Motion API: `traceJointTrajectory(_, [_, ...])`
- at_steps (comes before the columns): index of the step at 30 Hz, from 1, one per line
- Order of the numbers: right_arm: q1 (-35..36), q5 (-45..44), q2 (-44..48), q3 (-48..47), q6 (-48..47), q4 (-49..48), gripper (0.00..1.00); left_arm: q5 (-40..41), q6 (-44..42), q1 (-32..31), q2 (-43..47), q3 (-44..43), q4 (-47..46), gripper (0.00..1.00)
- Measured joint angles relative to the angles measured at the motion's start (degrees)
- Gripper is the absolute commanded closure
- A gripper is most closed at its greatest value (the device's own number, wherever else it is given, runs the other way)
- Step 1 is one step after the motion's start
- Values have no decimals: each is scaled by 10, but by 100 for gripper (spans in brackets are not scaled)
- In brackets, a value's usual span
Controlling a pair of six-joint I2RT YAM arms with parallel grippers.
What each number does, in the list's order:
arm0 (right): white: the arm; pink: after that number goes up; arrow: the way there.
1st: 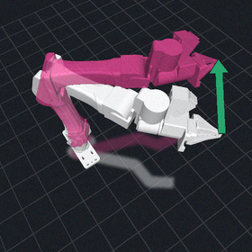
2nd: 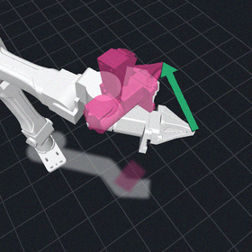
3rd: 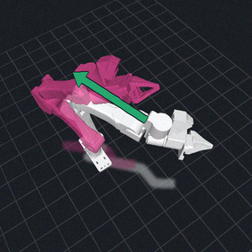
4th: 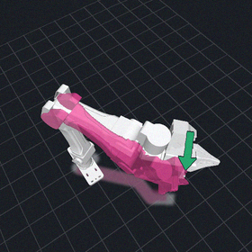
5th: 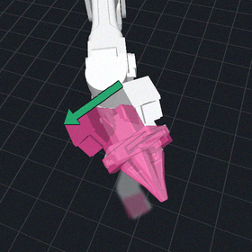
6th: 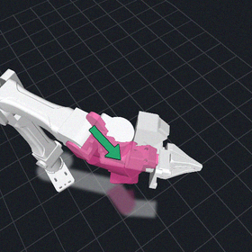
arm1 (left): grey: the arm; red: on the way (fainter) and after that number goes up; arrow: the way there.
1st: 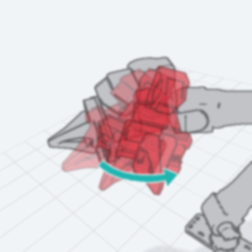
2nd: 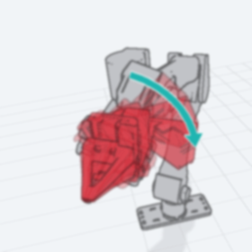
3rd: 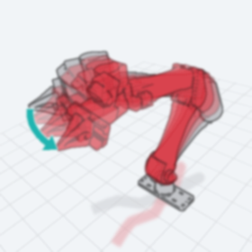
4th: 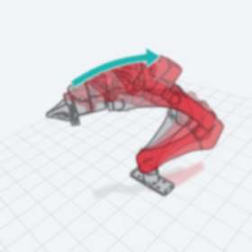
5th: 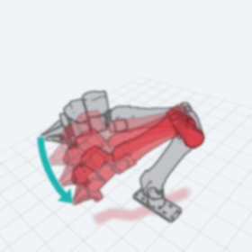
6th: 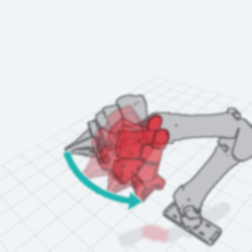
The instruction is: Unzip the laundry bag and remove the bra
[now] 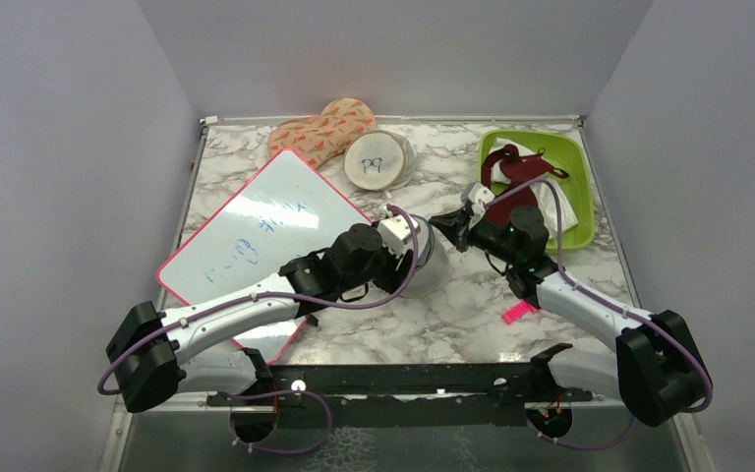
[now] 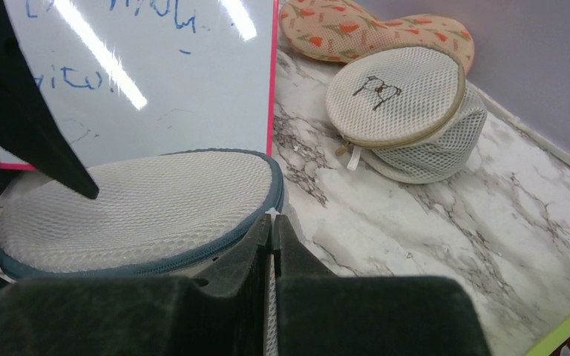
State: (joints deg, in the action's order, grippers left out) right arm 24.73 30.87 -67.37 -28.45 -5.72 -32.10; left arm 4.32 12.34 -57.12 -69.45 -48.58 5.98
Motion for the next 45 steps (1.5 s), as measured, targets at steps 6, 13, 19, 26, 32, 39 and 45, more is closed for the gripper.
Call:
traceJointTrajectory(6, [0,0,4,26,31,-10,99,0,51,0,-30,-41,4,29])
traceJointTrajectory(13, [0,1,16,46,58,-25,99,7,95,0,-85,-86,1,30])
traceJointTrajectory(19, [0,1,38,56,76,-43,99,27,105,-1,-139,-130,4,44])
traceJointTrajectory(26, [0,1,62,65,81,-43,99,58,98,-3,-170,-169,28,71])
traceJointTrajectory(32, [0,1,69,65,81,-43,99,66,85,-4,-170,-170,39,81])
traceJointTrajectory(39, [0,1,64,65,80,-43,99,65,66,-4,-170,-170,46,100])
traceJointTrajectory(45, [0,-3,57,64,81,-39,99,65,32,-4,-162,-170,54,100])
